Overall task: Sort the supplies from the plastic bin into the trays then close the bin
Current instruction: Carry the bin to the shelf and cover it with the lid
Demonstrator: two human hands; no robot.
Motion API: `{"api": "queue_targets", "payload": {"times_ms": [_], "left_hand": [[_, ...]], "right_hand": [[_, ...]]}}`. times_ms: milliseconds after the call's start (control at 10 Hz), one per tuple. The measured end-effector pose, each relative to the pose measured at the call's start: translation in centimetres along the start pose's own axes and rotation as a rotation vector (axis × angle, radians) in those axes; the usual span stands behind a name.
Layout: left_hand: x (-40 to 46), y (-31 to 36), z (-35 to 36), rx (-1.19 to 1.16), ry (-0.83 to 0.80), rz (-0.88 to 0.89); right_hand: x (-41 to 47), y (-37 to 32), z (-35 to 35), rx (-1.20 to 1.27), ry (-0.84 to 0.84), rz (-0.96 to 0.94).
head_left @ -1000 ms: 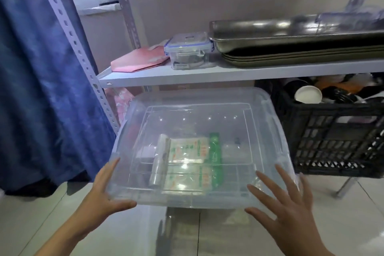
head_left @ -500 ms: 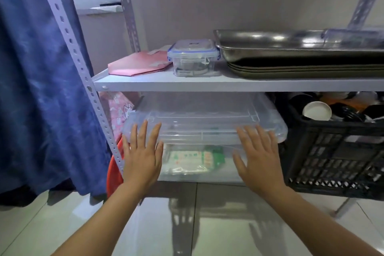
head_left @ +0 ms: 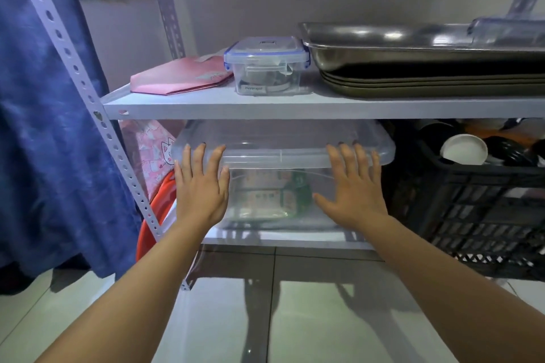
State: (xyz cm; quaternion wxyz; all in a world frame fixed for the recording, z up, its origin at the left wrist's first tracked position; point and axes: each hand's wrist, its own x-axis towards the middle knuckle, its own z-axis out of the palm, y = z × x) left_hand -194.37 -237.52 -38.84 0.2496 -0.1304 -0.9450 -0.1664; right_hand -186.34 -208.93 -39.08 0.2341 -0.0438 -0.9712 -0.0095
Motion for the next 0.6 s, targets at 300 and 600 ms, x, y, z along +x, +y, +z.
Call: {"api": "queue_targets", "payload": {"times_ms": [300, 600], "left_hand": [[1.4, -2.2, 0.8, 0.017, -0.054, 0.120], [1.3, -1.8, -4.7, 0.107, -0.438, 0.139]], "right_hand": [[0.3, -1.1, 1.5, -0.014, 0.106, 0.059], [-1.3, -1.8, -4.8, -0.065, -0.390, 0.092]]}}
